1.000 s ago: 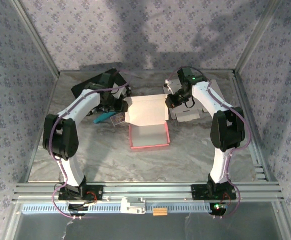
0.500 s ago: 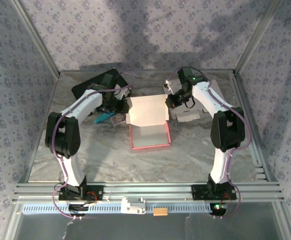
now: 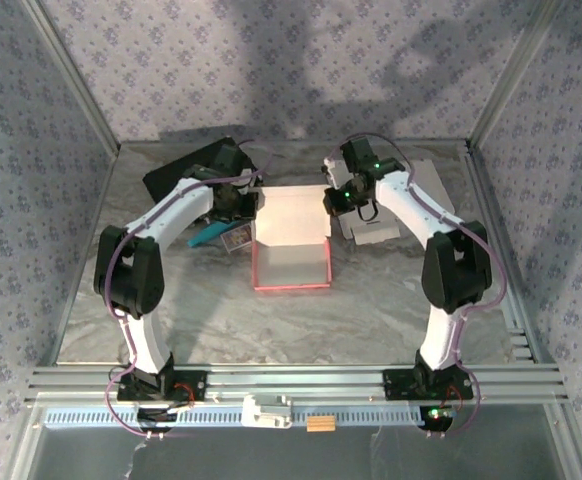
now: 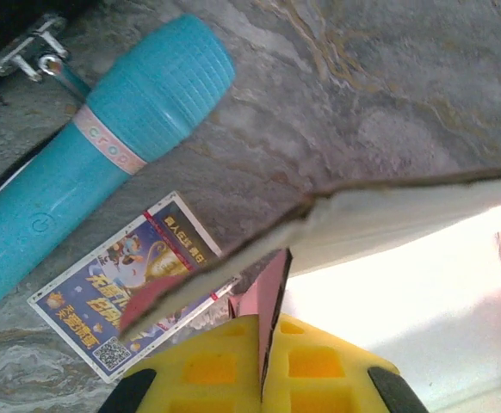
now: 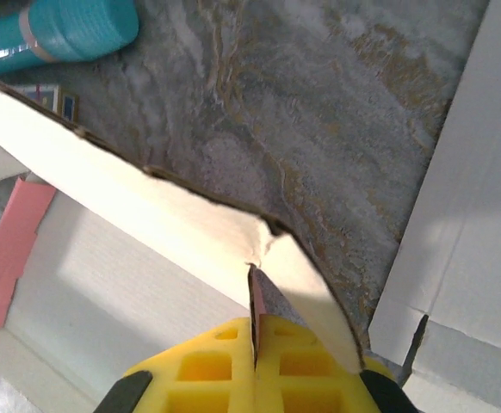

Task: Fold the paper box

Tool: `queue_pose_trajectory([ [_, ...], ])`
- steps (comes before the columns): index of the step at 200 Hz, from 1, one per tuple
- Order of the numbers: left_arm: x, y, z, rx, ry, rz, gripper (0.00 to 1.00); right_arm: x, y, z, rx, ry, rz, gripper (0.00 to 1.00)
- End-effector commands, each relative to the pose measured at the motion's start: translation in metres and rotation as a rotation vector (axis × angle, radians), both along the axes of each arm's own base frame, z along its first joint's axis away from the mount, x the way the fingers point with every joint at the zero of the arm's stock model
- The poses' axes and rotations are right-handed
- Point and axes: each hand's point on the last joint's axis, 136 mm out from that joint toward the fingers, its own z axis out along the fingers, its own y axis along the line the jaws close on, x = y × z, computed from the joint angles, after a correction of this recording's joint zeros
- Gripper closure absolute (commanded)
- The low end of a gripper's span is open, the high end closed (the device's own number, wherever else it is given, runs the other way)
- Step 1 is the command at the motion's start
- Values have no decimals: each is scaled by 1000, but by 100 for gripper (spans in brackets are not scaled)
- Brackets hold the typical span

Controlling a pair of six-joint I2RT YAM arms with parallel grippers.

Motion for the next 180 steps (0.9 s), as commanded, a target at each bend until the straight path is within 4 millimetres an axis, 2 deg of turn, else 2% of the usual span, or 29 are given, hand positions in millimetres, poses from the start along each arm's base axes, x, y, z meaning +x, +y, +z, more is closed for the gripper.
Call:
queue_pose_trajectory([
  [1, 8, -6, 28, -21, -98, 105, 100, 14, -14, 27, 15, -149, -223, 100],
  [21, 13, -21, 37, -93, -168, 136, 100, 14, -20, 36, 77, -246, -335, 100],
  [45, 21, -34, 42, -166, -231, 166, 100, 13, -17, 48, 142, -359, -402, 100],
  [49, 22, -36, 42, -178, -237, 168, 100, 8, -20, 37, 128, -352, -408, 100],
  [99, 42, -55, 50, -226, -309, 123, 100, 15, -20, 37, 189, -461, -433, 100],
  [135, 45, -62, 47, -276, -358, 99, 100, 21, -23, 35, 192, -542, -437, 100],
  [164, 41, -58, 49, -334, -450, 104, 100, 21, -22, 41, 217, -614, -435, 100],
  [180, 38, -56, 48, -358, -482, 108, 100, 19, -19, 37, 232, -630, -425, 100],
])
